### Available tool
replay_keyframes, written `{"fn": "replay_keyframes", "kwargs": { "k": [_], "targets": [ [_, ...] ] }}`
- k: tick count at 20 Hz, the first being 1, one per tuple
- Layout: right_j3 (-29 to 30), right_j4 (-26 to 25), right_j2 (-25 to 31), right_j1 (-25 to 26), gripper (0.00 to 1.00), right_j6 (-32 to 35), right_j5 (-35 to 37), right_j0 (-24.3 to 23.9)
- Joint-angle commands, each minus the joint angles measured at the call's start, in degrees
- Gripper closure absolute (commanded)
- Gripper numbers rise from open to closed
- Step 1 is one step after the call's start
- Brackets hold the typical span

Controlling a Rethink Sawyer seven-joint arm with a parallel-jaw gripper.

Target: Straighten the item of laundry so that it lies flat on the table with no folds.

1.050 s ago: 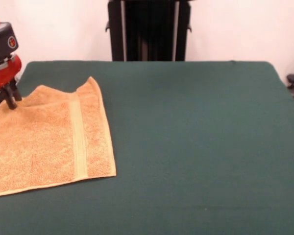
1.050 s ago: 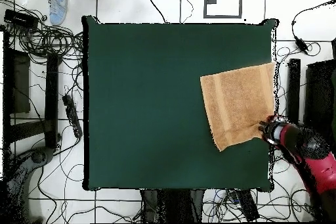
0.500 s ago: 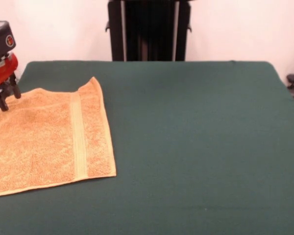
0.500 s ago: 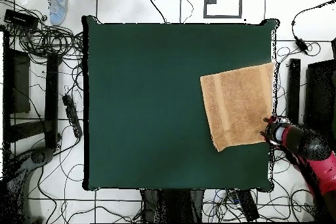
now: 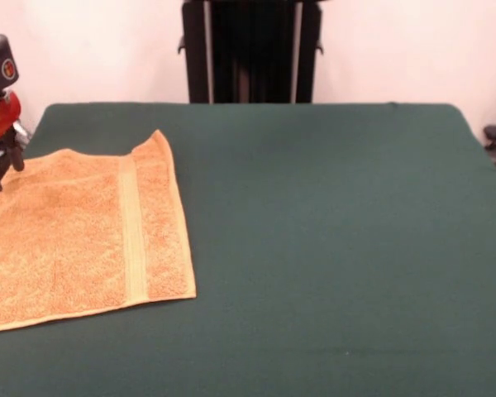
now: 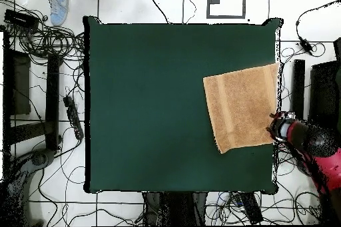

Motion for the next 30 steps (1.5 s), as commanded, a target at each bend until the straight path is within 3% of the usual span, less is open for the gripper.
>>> {"fn": "replay_keyframes", "kwargs": {
  "k": [1,12,18,30],
  "targets": [
    [-1.6,3.4,3.4,4.7,0.00,7.5,-1.5,7.1],
    [-1.1,9.8,2.5,5.4,0.00,13.5,-6.4,12.3],
    [-1.5,15.2,0.8,4.8,0.00,15.9,-5.6,16.4],
    [-6.2,26.4,0.8,8.5,0.00,16.1,-7.1,21.4]
  ]
}}
